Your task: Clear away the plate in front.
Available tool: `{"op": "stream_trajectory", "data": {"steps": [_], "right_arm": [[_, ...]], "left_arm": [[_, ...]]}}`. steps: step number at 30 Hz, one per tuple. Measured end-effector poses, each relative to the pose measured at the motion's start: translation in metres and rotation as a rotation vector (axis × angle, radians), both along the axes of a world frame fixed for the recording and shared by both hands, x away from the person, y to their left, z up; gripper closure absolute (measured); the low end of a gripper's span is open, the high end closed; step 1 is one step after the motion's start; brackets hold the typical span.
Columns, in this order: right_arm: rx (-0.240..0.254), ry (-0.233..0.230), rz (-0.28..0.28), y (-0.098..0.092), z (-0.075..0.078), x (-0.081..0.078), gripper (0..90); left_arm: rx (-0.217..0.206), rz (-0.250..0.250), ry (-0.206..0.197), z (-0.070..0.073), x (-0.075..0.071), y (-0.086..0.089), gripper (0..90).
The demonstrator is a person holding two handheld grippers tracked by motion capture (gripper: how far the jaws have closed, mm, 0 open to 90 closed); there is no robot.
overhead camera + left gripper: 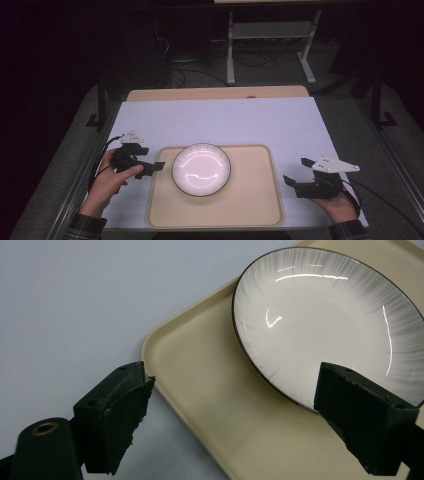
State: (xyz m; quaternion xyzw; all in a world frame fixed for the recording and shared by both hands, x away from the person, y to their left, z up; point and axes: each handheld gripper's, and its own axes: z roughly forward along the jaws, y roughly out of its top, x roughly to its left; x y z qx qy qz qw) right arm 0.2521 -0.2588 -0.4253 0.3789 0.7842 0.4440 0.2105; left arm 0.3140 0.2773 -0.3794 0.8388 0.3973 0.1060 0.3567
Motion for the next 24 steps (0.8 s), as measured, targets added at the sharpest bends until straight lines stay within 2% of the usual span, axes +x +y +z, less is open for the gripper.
{"op": "stream_trajectory", "data": {"steps": [7,13,17,24], "right_arm": [[0.01,-0.01,0.005,0.001,0.002,-0.001,9.6],[0.013,-0.021,-0.002,0.001,0.005,-0.003,0.0],[0.007,-0.021,0.014,0.002,0.009,-0.005,0.0],[-0.006,-0.021,0.01,0.002,0.01,-0.006,0.0]], "left_arm": [[0.003,0.02,0.001,-0.005,-0.011,0.013,13.6],[-0.006,0.033,-0.004,-0.01,-0.021,0.023,13.7],[0.001,0.035,-0.008,-0.014,-0.027,0.029,13.7],[0.006,0.039,-0.022,-0.017,-0.034,0.034,13.7]]}}
